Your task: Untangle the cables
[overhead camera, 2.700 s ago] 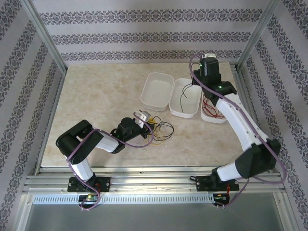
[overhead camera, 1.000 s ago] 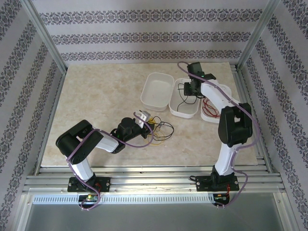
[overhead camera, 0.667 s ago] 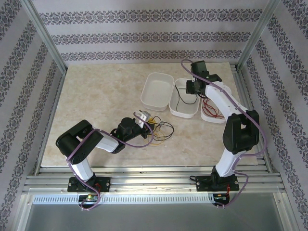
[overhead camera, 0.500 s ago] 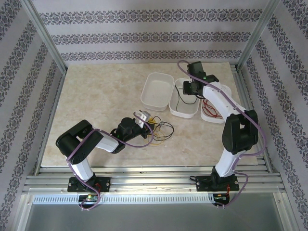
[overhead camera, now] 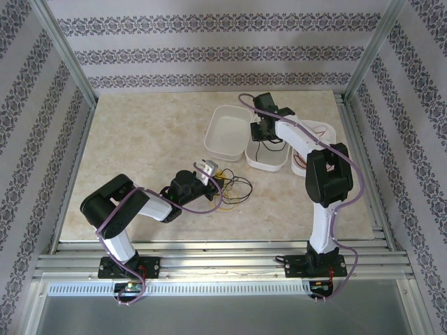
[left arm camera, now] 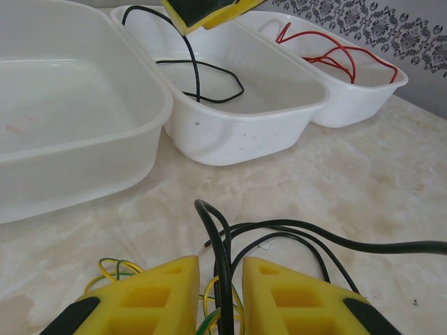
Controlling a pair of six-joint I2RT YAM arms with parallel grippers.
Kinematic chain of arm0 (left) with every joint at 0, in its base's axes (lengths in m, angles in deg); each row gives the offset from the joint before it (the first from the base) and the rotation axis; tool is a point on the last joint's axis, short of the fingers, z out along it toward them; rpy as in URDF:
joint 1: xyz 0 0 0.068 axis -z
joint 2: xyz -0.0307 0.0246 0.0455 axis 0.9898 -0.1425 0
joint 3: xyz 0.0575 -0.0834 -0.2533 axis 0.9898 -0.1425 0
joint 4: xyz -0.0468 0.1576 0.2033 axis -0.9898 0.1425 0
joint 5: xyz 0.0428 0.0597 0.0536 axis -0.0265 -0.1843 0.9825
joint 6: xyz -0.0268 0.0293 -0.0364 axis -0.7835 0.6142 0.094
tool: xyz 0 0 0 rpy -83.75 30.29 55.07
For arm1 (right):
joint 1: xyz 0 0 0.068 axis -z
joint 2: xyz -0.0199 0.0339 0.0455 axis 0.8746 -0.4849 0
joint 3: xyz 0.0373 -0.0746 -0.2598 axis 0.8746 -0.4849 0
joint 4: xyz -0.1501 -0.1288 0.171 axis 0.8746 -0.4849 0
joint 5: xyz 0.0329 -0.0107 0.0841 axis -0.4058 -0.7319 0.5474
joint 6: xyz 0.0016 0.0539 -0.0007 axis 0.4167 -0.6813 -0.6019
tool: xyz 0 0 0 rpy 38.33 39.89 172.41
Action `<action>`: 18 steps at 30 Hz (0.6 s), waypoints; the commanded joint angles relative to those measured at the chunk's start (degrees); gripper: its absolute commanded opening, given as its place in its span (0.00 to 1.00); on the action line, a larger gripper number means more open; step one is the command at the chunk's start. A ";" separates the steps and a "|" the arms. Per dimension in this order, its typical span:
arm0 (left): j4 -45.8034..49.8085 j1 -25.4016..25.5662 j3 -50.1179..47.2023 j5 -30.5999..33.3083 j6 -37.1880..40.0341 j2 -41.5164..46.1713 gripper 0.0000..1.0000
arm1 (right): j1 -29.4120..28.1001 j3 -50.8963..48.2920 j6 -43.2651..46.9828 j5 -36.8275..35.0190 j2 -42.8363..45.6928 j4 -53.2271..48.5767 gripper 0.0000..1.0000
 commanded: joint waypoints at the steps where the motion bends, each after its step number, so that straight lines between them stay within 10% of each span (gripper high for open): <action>1: -1.26 0.59 -0.24 -0.27 -1.14 1.18 0.23 | 0.64 2.95 -0.36 0.45 -2.51 -0.60 0.29; 6: -1.17 0.59 -0.18 -0.48 -1.23 1.18 0.23 | 2.74 3.67 -2.18 -1.89 -3.73 -1.29 0.01; 18: -1.17 0.59 0.45 -0.80 -1.23 0.53 0.23 | 6.80 3.49 -2.52 -2.76 -9.06 -5.06 0.00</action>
